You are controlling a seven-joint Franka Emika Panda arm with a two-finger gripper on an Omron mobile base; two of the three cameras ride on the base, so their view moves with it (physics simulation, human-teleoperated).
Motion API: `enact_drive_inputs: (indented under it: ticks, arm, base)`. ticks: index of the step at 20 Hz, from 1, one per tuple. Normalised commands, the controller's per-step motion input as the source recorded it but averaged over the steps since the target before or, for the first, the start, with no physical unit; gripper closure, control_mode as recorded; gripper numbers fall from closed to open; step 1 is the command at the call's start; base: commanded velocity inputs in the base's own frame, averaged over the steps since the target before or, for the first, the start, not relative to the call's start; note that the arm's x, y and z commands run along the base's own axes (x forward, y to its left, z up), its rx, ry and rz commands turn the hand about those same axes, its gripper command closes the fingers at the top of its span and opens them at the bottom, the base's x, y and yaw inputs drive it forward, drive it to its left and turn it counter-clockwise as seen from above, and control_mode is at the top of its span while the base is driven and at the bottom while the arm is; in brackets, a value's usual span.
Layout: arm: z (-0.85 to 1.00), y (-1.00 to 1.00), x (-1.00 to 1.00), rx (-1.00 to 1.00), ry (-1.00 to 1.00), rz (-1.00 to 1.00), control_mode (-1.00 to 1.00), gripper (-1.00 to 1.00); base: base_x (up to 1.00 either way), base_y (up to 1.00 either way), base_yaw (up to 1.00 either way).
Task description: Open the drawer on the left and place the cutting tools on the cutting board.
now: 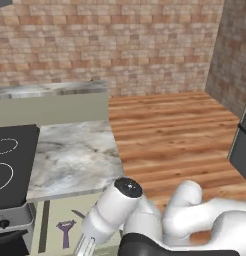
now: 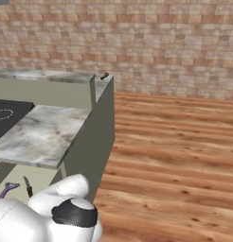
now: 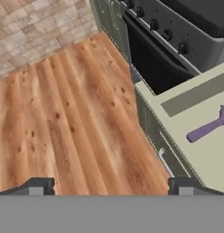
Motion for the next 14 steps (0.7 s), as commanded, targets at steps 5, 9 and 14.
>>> enact_drive_inputs:
  ticks: [5, 9, 14]
  arm:
    - [0.75, 0.0, 0.71, 0.08, 0.47, -0.04, -1.0, -1.0]
    - [0.18, 0.12, 0.37, -0.01, 0.36, -0.07, -1.0, -1.0]
    - [-0.06, 0.36, 0.11, -0.17, 0.29, -0.24, -1.0, -1.0]
  base:
    - [0.0, 0.0, 0.0]
    - [0.0, 0.0, 0.0]
    - [0.0, 0.0, 0.0]
